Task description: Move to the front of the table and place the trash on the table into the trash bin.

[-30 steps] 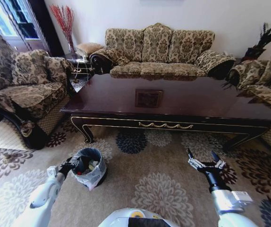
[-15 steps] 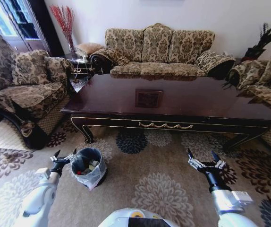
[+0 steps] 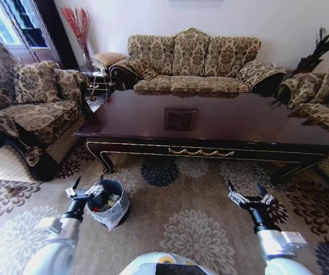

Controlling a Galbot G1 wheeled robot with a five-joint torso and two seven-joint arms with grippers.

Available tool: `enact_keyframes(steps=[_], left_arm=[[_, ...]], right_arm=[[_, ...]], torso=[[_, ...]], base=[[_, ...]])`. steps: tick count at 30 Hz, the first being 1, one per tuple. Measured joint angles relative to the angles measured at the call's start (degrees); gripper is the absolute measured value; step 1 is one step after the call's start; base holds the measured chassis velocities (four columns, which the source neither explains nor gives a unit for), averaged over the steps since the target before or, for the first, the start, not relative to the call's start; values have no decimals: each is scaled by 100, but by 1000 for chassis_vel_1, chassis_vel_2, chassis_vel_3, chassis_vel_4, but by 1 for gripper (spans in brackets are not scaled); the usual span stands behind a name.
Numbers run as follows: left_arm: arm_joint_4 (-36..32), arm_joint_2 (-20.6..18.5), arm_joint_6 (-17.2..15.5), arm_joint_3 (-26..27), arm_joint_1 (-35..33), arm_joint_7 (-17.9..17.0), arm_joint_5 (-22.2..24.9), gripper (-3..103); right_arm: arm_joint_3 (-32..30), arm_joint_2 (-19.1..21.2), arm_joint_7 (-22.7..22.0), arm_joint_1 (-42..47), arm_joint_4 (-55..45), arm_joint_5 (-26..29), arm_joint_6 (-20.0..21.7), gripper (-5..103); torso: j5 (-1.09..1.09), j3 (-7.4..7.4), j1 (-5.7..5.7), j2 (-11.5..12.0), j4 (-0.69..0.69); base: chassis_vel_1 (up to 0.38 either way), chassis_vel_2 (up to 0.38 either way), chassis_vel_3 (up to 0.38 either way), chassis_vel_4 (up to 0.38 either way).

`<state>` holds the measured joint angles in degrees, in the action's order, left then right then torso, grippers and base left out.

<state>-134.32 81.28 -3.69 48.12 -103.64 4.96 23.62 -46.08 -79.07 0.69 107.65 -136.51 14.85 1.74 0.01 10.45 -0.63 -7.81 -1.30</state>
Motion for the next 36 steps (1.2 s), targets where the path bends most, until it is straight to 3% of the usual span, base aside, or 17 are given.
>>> enact_keyframes(steps=[5,11,16,36], left_arm=[[-197,6,-426,-374,35,-103,-358,100],[-274,-85,-617,-448,78,-77,-393,100],[-238,-139,-619,-434,129,99,-346,100],[-184,-143,-647,-433,164,77,-464,100]], right_arm=[[0,0,0,0,0,0,0,100],[0,0,0,0,0,0,0,100],[0,0,0,0,0,0,0,100],[0,0,0,0,0,0,0,100]], torso=[[0,2,-1,-1,0],[0,3,-1,-3,0],[-1,3,-1,-4,0],[-1,5,-2,-6,0]], base=[[0,0,0,0],[0,0,0,0],[0,0,0,0],[0,0,0,0]])
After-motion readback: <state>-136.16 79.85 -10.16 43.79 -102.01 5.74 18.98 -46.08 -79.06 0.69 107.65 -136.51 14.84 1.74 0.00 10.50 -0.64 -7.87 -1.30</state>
